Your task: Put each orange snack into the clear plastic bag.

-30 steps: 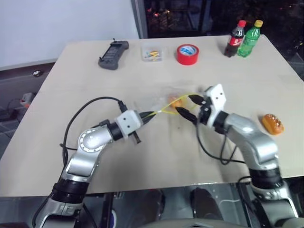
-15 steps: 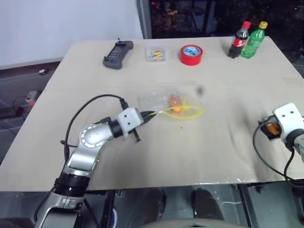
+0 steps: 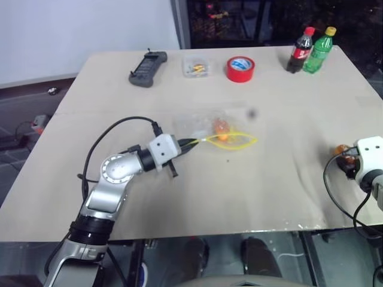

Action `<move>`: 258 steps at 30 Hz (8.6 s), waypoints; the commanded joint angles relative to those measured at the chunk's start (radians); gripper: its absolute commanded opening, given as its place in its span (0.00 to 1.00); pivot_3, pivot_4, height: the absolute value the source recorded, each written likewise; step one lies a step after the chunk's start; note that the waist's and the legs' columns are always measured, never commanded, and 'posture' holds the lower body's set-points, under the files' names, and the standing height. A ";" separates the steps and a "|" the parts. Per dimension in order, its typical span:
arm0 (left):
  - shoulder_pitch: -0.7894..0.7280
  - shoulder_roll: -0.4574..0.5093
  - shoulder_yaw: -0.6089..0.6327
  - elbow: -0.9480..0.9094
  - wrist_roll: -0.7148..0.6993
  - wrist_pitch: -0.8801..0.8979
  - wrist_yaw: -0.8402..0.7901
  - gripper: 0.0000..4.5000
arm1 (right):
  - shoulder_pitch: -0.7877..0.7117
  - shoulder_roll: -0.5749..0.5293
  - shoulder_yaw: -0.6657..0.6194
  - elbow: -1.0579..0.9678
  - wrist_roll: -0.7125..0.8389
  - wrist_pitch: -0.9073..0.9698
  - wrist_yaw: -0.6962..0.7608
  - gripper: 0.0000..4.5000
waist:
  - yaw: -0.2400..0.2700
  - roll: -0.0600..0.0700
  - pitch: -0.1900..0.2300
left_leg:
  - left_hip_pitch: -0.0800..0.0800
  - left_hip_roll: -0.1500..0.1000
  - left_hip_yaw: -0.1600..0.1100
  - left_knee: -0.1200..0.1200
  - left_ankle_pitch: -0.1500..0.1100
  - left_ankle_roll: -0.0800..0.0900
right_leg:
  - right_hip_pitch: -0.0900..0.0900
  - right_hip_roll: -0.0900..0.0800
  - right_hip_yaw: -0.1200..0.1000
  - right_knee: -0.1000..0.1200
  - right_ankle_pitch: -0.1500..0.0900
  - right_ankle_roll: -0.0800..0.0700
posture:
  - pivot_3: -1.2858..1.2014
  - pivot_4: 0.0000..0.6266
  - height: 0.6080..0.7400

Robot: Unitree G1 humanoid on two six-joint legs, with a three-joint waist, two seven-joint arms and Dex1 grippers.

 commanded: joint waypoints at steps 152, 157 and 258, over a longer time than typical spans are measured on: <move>-0.036 0.013 -0.042 -0.260 0.184 0.300 0.171 0.00 | -0.359 -0.140 0.399 -0.220 -0.131 -0.442 0.443 0.02 | 0.003 -0.002 0.001 | -0.001 0.001 -0.001 0.001 0.000 0.000 | 0.000 0.001 -0.001 -0.002 0.000 0.000 | 0.52 0.24 1.00; -0.128 -0.027 0.002 -0.180 0.121 0.356 0.182 0.00 | -0.451 -0.049 0.343 -0.150 -0.011 -0.290 0.409 0.02 | 0.001 -0.003 0.002 | -0.001 0.001 -0.001 0.001 0.000 0.000 | 0.000 0.001 -0.001 -0.001 0.000 0.000 | 0.52 0.24 1.00; -0.144 -0.034 -0.053 0.033 0.073 0.009 0.084 0.00 | -0.341 -0.136 0.425 -0.016 -0.127 -0.625 0.433 0.01 | -0.010 -0.003 0.002 | -0.005 -0.001 0.000 -0.001 -0.002 0.004 | -0.002 -0.001 -0.002 -0.016 0.006 0.002 | 0.52 0.24 1.00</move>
